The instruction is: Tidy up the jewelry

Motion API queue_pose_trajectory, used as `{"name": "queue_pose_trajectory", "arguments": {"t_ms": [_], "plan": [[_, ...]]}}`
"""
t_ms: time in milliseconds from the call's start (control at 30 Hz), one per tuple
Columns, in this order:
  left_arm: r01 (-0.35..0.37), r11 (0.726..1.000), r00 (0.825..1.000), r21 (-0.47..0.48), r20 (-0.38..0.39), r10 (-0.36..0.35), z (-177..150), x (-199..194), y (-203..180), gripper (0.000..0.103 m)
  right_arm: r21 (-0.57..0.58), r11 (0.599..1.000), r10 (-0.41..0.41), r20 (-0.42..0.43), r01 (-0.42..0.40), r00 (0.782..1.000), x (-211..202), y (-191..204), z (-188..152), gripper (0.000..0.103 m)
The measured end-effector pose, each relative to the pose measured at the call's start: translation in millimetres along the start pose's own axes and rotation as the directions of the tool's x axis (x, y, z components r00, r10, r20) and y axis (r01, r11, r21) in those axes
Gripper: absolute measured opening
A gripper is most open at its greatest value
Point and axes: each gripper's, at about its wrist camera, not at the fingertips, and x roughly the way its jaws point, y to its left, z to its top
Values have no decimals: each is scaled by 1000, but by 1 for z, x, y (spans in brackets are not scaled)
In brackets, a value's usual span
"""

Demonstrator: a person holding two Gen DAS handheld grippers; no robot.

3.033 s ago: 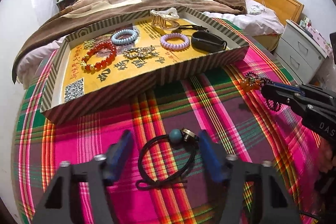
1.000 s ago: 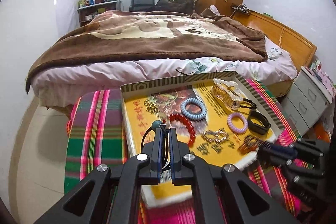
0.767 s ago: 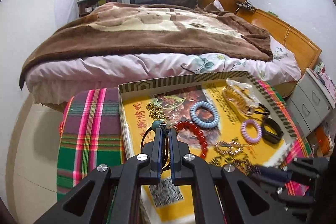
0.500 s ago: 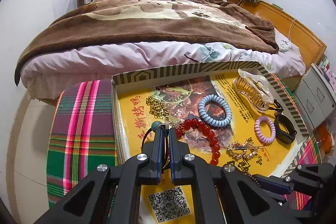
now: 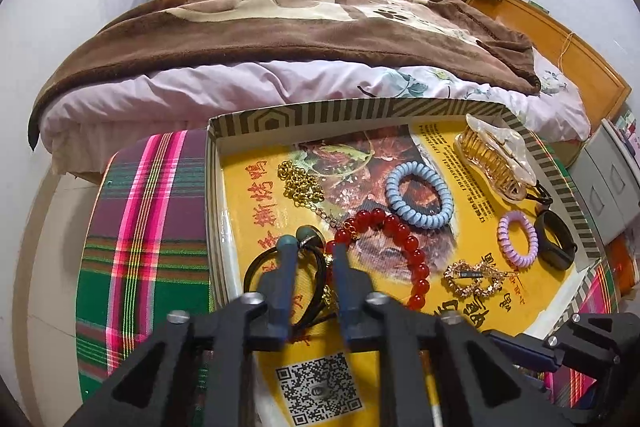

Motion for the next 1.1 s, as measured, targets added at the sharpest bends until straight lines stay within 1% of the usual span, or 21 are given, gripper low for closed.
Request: {"name": "queue_pose_trajectory", "arguments": {"t_ms": [67,133,167,200,233,267,300,367,400,533,700,767,833,1100], "plan": [[5,1000,1000,-1,1,-5,0,-1,0,35,5,1000,3,0,-3,1000,-1,-1,-1,15],[1,1000,1000,-2,-2,-1,-1,-1,0,36,5,1000,2,2,-2,1000,-1,-1,0,17],[-2,1000,1000,-5,-3,2,-1,-1,0,41,6,1000,4,2,-4,1000,-2,-1,0,19],[2,1000,1000,-5,0,-2,-1,-2,0,42,6,1000,5,3,-5,1000,-2,-1,0,19],[3,1000,1000,-6,2,-3,-1,-3,0,47,7,1000,8,7,-8,1000,-3,0,0,21],[1,1000,1000,-7,6,-1,-1,-5,0,54,7,1000,7,10,-7,1000,-5,0,-1,24],[12,1000,1000,-9,11,-12,-2,-7,-1,56,6,1000,5,12,-5,1000,-5,1,0,26],[9,1000,1000,-9,18,-9,-2,-12,-1,59,10,1000,5,18,-5,1000,-9,1,-2,38],[6,1000,1000,-7,19,-6,-1,-13,-2,61,13,1000,7,22,-7,1000,-11,1,-2,39],[10,1000,1000,-9,27,-9,-4,-24,-5,62,23,1000,3,40,-4,999,-20,1,-4,40],[-4,1000,998,-21,67,5,-10,-49,-10,74,55,998,-19,72,15,997,-38,-1,-9,41],[-10,999,996,-30,87,13,-14,-60,-12,77,72,997,-46,83,40,995,-46,-2,-12,45],[-31,998,995,-46,98,36,-21,-71,-15,79,83,995,-70,93,63,993,-53,-3,-15,48],[-81,994,990,-75,113,89,-61,-102,-36,83,148,978,-166,114,148,980,-82,-11,-32,49]]}}
